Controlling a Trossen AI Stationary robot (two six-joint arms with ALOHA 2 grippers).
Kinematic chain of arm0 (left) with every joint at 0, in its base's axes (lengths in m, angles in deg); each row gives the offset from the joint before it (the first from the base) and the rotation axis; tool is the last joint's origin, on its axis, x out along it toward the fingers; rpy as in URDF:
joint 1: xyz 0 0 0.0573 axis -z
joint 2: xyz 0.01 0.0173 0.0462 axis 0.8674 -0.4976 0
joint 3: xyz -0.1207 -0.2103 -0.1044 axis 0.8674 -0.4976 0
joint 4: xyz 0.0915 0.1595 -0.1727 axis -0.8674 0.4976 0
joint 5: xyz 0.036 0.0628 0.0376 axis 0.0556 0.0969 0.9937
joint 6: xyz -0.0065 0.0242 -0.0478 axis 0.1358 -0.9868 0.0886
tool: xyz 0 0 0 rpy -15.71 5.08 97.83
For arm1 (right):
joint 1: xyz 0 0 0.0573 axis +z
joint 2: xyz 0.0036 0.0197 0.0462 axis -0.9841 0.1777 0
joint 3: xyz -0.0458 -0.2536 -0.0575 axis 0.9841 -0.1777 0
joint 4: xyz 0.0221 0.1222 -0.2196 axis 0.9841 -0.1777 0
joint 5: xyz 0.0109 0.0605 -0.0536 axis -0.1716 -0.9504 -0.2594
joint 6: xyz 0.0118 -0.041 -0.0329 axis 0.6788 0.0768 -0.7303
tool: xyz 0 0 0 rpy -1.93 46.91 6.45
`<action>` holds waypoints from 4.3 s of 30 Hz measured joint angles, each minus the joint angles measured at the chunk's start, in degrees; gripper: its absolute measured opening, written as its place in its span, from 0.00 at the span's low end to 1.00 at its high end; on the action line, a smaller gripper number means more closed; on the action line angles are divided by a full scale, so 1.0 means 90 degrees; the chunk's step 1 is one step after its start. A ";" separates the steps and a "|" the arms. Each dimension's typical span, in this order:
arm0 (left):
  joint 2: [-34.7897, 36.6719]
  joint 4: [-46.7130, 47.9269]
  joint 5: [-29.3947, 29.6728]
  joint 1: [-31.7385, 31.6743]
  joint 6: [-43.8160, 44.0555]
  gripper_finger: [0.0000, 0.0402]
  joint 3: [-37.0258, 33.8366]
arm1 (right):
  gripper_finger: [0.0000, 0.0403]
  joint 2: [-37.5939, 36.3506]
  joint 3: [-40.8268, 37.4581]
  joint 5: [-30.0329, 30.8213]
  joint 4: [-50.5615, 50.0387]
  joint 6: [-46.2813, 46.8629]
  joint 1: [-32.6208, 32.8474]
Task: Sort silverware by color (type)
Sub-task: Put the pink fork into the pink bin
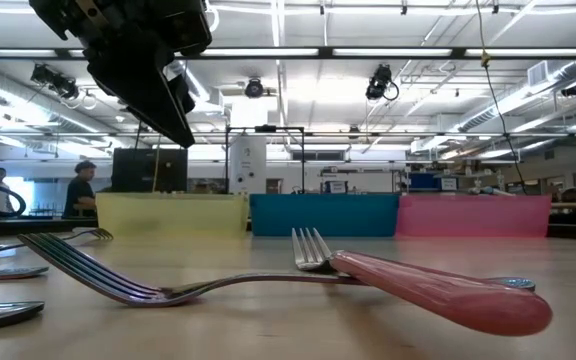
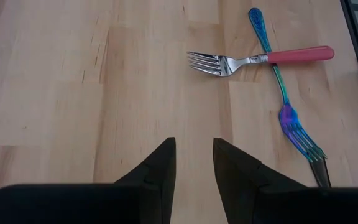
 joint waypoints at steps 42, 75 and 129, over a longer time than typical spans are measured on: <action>0.0000 -0.0053 0.0000 -0.1472 -0.2065 0.27 0.0000 | 0.00 -0.3851 0.0185 0.2481 -0.3730 -0.6002 -0.6370; 0.0000 -0.0077 0.0000 -0.3451 -0.3400 0.27 0.0000 | 0.24 -0.3993 -0.0901 -0.0488 -0.2396 -0.7244 -0.8461; 0.0000 -0.0026 -0.0002 -0.3429 -0.3327 0.27 -0.0002 | 0.39 -0.3993 -0.3244 0.0072 0.0038 -0.0494 -0.7150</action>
